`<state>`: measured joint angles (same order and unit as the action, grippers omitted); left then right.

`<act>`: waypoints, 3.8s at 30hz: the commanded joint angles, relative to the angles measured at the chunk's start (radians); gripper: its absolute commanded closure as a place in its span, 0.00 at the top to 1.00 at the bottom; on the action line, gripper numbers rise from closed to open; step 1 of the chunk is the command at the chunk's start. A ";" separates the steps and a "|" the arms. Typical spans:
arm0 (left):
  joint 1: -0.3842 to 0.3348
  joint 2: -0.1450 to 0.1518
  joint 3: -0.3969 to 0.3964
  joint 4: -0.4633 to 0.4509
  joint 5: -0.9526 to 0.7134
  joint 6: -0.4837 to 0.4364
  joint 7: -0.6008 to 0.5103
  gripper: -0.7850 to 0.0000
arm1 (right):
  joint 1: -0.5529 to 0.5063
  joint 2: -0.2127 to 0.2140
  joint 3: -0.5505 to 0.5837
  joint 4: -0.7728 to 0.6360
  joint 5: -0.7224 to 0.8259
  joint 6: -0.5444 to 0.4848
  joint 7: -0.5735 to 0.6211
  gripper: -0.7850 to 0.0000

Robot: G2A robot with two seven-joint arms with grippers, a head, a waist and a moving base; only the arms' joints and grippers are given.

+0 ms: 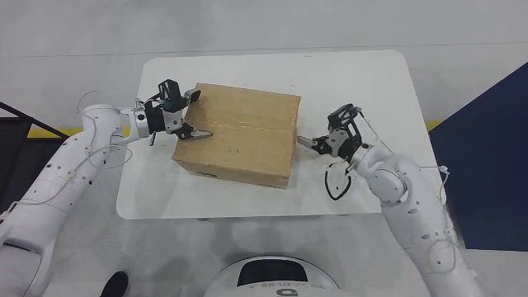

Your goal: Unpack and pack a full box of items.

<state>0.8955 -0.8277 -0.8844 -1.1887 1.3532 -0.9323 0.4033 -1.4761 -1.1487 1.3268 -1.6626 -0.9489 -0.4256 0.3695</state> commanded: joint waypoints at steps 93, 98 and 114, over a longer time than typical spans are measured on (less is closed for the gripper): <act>0.035 -0.022 -0.070 0.107 -0.184 0.033 -0.230 1.00 | 0.074 -0.139 -0.418 -0.195 -0.450 0.827 0.020 1.00; 0.017 -0.033 -0.052 0.101 -0.151 0.017 -0.226 1.00 | 0.074 -0.146 -0.420 -0.189 -0.480 0.845 0.027 1.00; 0.001 -0.057 -0.028 0.036 -0.114 -0.023 -0.245 1.00 | 0.125 -0.184 -0.452 -0.151 -0.563 0.930 0.162 1.00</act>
<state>0.8964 -0.8840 -0.9100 -1.1530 1.2398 -0.9531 0.1571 -1.3533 -1.3304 0.8798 -1.8105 -1.5066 0.4997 0.5271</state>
